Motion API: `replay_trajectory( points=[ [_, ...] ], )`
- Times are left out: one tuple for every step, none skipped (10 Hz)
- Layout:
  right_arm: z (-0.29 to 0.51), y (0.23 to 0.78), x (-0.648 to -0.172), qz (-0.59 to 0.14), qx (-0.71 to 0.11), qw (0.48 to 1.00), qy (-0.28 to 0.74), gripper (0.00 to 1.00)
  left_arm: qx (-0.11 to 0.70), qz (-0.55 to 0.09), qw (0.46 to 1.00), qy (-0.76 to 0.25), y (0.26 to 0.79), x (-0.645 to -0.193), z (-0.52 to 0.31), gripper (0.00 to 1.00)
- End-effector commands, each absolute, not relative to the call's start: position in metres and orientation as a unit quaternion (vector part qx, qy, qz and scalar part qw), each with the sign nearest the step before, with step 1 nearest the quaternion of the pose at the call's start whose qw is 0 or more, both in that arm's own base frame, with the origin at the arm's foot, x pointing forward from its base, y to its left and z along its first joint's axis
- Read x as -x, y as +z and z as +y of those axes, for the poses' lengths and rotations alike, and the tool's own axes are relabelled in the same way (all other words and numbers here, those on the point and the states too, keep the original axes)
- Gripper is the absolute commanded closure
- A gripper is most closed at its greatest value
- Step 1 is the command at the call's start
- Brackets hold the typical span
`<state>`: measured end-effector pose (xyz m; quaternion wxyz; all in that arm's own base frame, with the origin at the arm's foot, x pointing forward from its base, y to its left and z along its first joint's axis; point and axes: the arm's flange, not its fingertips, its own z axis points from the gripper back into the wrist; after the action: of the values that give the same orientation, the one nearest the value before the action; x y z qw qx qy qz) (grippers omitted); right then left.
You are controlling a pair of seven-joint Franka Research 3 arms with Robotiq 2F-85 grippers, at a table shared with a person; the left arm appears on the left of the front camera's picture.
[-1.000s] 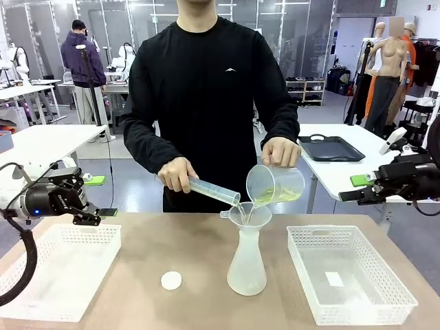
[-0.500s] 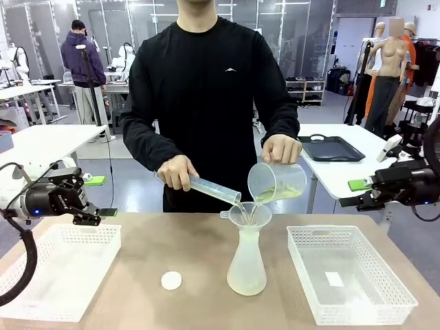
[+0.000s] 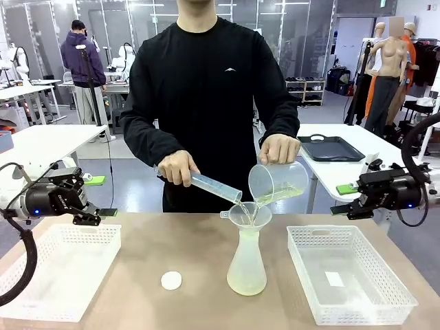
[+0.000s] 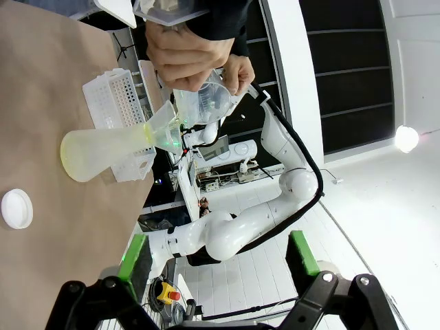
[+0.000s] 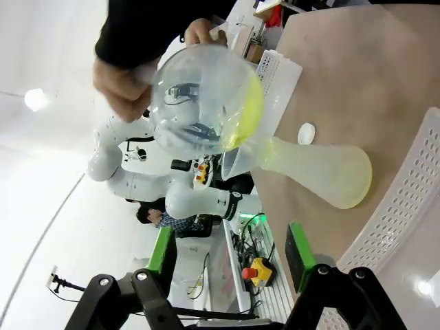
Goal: Prepare the solutions needed for the experiment.
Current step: Once the solution is in the Big flask , pick up the Plastic Funnel and place it back into the right Organizing basket.
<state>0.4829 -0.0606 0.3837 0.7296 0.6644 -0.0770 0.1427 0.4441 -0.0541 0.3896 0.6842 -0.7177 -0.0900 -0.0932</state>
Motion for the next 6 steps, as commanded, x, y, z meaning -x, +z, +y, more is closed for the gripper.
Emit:
replay_trajectory(
  points=[
    [-0.061,0.3888,-0.4937,-0.056,-0.683,0.719,0.114,0.19,0.72,-0.093,0.682,-0.095,0.3906,-0.4441,-0.055,0.0],
    [-0.0606,0.3873,-0.4931,-0.052,-0.681,0.722,0.109,0.19,0.72,-0.093,0.682,-0.095,0.3906,-0.4441,-0.055,0.0],
    [-0.0603,0.3859,-0.4932,-0.053,-0.68,0.723,0.109,0.19,0.72,-0.093,0.682,-0.095,0.3906,-0.4441,-0.055,0.0],
    [-0.0608,0.3795,-0.4885,-0.06,-0.671,0.728,0.126,0.19,0.72,-0.093,0.682,-0.095,0.3906,-0.4441,-0.055,0.0],
    [-0.0608,0.3795,-0.4885,-0.06,-0.671,0.728,0.126,0.19,0.72,-0.093,0.682,-0.095,0.3906,-0.4441,-0.055,0.0],
    [-0.0608,0.3795,-0.4885,-0.06,-0.671,0.728,0.126,0.19,0.72,-0.093,0.682,-0.095,0.3906,-0.4441,-0.055,0.0]
  ],
)
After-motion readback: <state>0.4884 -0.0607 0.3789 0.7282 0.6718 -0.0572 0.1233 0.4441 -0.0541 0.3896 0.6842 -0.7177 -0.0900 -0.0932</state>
